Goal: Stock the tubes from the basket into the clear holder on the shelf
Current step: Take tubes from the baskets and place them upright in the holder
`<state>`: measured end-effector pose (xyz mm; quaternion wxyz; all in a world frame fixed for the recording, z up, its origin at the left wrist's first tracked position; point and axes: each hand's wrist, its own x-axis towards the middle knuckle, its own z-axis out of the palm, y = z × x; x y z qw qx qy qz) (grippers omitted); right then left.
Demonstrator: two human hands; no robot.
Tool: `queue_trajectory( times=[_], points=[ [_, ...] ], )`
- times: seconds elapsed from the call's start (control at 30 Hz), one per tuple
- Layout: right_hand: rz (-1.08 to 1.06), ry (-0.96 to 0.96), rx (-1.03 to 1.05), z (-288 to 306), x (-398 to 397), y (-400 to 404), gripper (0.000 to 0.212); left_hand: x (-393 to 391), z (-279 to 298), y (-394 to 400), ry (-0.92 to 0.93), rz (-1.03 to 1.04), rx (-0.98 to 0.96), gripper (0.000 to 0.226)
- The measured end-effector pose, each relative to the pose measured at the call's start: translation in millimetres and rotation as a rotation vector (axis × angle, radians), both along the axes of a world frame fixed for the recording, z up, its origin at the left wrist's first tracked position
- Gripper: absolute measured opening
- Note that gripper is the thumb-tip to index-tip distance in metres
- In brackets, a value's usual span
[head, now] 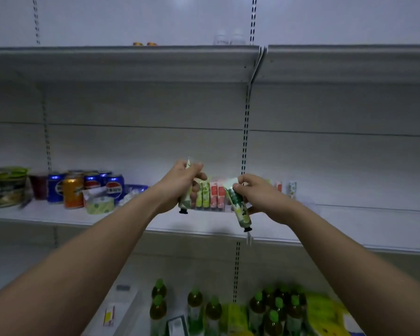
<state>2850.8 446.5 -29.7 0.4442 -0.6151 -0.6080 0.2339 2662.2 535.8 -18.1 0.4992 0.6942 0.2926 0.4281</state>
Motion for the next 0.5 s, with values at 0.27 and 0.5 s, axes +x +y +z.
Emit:
queue_trajectory(
  times=[0.27,0.5],
  points=[
    [-0.148,-0.251,0.105,55,38,14,0.017,33,53,7,0.232,-0.081,0.298,0.014],
    [-0.193,-0.296,0.109,79,73,48,0.020,65,70,44,0.266,0.038,0.401,0.009]
  ],
)
